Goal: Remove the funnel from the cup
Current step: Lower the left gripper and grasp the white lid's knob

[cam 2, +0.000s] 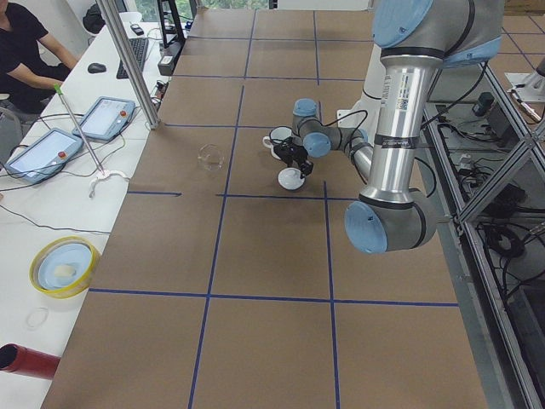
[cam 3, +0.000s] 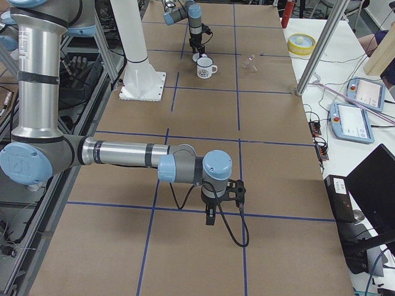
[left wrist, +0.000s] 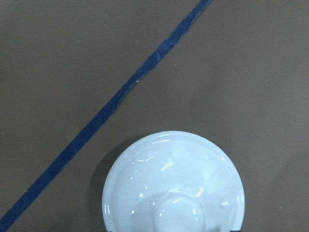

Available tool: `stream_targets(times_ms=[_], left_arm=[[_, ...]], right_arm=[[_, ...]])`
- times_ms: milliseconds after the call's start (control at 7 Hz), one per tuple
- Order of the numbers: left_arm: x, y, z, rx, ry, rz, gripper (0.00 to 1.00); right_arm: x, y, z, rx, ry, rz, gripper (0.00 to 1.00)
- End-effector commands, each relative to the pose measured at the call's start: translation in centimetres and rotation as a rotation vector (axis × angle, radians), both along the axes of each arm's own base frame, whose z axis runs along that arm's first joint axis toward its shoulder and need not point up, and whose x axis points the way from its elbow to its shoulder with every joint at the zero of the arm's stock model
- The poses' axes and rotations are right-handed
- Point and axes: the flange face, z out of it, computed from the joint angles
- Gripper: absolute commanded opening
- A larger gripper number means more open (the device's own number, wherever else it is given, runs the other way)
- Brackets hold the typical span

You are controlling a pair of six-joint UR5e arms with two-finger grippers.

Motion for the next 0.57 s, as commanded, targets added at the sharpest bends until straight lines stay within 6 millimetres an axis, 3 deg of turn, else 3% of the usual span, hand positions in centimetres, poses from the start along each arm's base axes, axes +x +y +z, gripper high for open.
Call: stream_targets(times_ms=[0,429], left_arm=[[-0.34,-0.14,-0.33,0.006,0.006,-0.006,0.73],[-0.9,-0.14,-0.12,0.012,0.002,-0.005,0.73]], right_arm=[[0.0,0.0,-0.02,0.001,0.0,0.0,1.0],[0.0,0.01,0.05,-0.001,0.0,0.0,1.0]])
